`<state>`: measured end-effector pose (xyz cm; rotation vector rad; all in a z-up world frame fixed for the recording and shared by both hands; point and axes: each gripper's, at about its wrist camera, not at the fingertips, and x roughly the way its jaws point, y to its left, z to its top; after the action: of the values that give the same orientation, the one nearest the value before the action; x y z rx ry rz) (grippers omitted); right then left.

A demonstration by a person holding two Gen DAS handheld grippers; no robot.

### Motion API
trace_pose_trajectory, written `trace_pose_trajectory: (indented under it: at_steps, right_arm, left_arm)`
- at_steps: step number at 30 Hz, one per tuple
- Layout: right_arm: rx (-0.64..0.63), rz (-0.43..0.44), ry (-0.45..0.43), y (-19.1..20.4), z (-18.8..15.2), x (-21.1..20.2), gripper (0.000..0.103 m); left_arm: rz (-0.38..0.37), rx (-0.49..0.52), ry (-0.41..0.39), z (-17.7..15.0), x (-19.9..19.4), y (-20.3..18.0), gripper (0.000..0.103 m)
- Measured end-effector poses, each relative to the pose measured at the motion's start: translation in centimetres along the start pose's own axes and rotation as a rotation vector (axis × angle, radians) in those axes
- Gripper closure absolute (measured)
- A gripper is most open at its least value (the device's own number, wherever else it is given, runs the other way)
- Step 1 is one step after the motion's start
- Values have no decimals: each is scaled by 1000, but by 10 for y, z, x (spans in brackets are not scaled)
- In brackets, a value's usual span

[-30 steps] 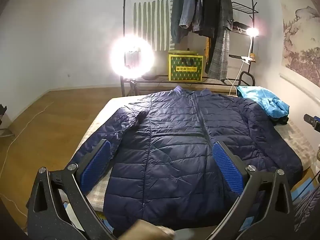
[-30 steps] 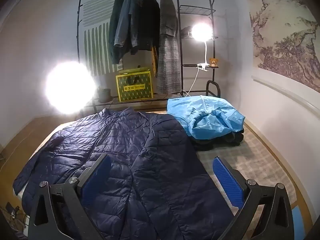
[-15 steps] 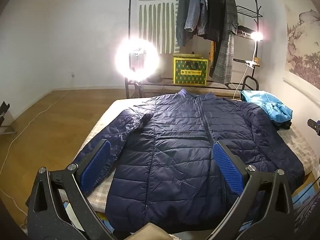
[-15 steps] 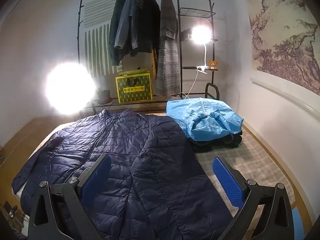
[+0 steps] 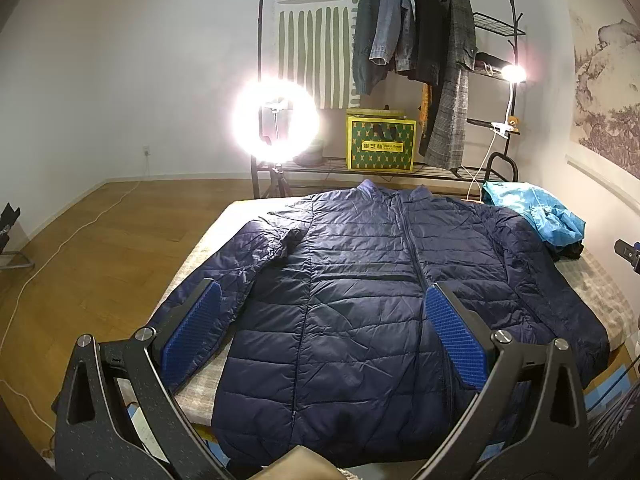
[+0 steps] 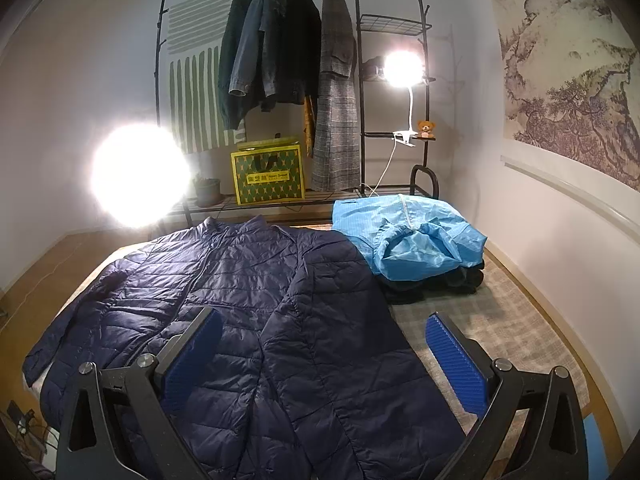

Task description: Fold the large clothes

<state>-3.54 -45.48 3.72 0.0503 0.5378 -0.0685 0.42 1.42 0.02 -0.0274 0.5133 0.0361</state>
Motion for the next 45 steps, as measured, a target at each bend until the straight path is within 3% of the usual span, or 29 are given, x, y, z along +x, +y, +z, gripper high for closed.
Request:
trace_pose_trajectory:
  at_steps: [45]
  right_arm:
    - [-6,-3,-3,2,0,0,0]
  left_arm:
    - [4,-1,-9,-1,-2,3,0]
